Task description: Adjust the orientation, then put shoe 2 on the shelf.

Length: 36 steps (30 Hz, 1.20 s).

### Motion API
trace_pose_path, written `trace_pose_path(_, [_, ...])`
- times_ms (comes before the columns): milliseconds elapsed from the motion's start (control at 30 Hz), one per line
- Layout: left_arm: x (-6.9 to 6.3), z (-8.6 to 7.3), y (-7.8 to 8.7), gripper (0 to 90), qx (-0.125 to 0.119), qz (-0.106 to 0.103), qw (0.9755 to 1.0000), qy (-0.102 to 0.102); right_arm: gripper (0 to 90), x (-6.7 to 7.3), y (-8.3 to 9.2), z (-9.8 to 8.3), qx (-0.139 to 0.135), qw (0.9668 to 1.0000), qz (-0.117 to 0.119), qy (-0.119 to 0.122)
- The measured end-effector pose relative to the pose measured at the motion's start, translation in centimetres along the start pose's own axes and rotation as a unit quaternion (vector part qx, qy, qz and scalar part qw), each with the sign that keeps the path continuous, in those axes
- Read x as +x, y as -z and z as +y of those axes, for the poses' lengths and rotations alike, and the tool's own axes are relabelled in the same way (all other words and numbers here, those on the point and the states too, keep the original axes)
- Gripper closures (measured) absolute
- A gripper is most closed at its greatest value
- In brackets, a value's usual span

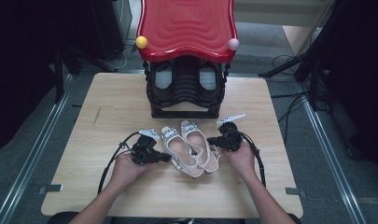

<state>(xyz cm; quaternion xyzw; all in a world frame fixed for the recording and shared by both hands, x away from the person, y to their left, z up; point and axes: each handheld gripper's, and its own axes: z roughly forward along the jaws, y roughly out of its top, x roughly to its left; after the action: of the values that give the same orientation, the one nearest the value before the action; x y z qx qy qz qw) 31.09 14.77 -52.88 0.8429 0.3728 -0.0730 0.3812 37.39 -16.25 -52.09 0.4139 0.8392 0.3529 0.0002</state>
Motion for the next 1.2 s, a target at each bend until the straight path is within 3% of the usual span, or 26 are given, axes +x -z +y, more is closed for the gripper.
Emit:
trace_pose_path(167, [0.2,0.0,0.5,88.1,0.004,-0.009,0.9999,-0.002,88.4,-0.1,1.1,0.1,-0.018,0.9998,0.001,-0.007])
trace_pose_path(333, [0.3,0.1,1.5,84.5,-0.016,-0.008,0.9998,0.000,84.3,0.0,2.0,0.1,-0.037,0.9992,0.013,-0.009])
trace_pose_path(467, [0.8,0.3,2.7,79.6,-0.031,0.000,0.9995,0.006,80.2,0.6,2.8,0.1,-0.049,0.9988,0.007,-0.003])
trace_pose_path(733, [1.2,0.3,4.1,69.2,-0.038,0.008,0.9992,0.003,76.0,1.2,3.9,0.2,-0.071,0.9975,0.004,0.001])
trace_pose_path(900, [1.5,0.2,5.1,68.1,-0.050,0.014,0.9986,0.005,75.5,1.6,4.4,0.4,-0.078,0.9969,0.007,-0.001])
trace_pose_path(1200, [2.1,0.1,5.8,60.7,-0.046,0.025,0.9986,0.005,73.4,3.3,4.6,0.9,-0.084,0.9964,0.014,0.002])
